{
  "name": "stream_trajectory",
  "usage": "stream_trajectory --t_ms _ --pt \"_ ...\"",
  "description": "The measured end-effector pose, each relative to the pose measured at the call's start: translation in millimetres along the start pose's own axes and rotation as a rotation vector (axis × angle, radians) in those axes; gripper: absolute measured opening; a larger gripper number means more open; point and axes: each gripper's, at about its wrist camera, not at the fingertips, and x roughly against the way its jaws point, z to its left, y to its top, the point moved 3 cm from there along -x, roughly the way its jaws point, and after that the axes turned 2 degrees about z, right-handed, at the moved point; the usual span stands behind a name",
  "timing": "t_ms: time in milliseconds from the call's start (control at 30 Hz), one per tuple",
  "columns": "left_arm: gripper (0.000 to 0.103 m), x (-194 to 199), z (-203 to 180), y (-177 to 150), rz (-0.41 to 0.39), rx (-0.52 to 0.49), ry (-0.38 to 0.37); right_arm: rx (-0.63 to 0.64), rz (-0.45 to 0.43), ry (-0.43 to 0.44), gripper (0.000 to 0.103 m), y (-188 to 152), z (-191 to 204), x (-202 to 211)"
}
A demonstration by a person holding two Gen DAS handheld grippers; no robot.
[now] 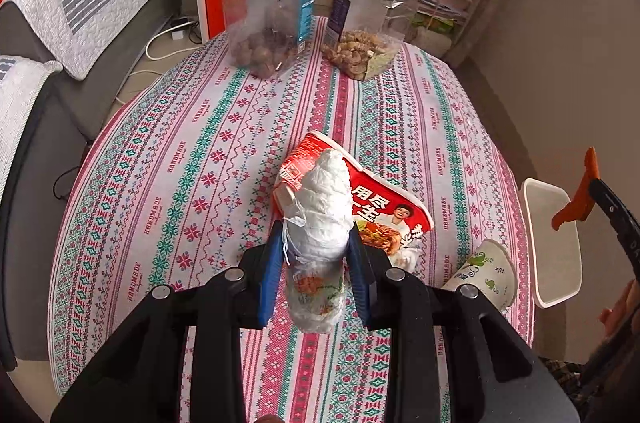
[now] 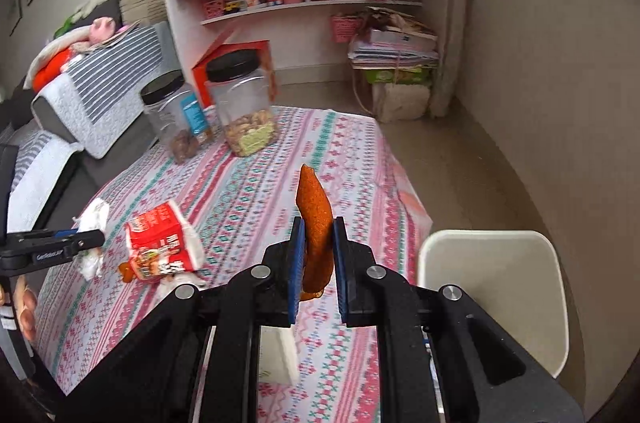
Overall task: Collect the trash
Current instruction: 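Carry the peel and bottle to the white bin and release both, then grasp the white paper cup with the left gripper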
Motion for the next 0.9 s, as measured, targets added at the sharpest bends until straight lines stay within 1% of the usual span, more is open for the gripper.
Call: stream_trajectory --t_ms 133,167,233,267,300,367,433,467,500,633,800,833,867,900 --pt "0.030 2 -32 -5 -0.024 -0.076 -0.007 -0.134 -0.001 -0.145 0.014 -3 -57 14" --pt "0.030 1 -43 -6 -0.027 -0.099 -0.009 -0.162 -0.004 -0.177 0.015 -5 -70 18" --pt "0.030 1 -64 -8 -0.028 -0.112 -0.041 -0.202 -0.014 -0.240 0.021 -9 -92 27" --pt "0.030 0 -75 -9 -0.026 -0.109 -0.061 -0.215 -0.022 -0.265 0.038 -10 -100 32" --pt "0.030 -2 -87 -9 -0.020 -0.110 -0.080 -0.229 -0.036 -0.293 0.060 -12 -107 38" --pt "0.030 -5 -117 -9 -0.012 -0.129 -0.110 -0.244 -0.065 -0.338 0.073 -16 -123 51" --pt "0.030 -7 -147 -8 -0.012 -0.166 -0.128 -0.256 -0.087 -0.360 0.082 -19 -135 62" --pt "0.030 -7 -164 -9 -0.010 -0.185 -0.140 -0.267 -0.097 -0.375 0.090 -21 -142 67" --pt "0.030 -7 -179 -9 -0.007 -0.202 -0.153 -0.282 -0.109 -0.392 0.094 -24 -149 73" --pt "0.031 -9 -242 -11 0.007 -0.266 -0.200 -0.363 -0.129 -0.420 0.096 -31 -180 89" --pt "0.032 -13 -317 -7 0.030 -0.332 -0.266 -0.453 -0.130 -0.410 0.096 -41 -204 96" --pt "0.035 -13 -330 -6 0.030 -0.348 -0.265 -0.465 -0.136 -0.413 0.096 -42 -207 98" --pt "0.044 -13 -338 -5 0.026 -0.359 -0.254 -0.473 -0.142 -0.414 0.096 -44 -209 102" --pt "0.050 -11 -343 -5 0.021 -0.369 -0.253 -0.483 -0.146 -0.411 0.096 -44 -210 104"
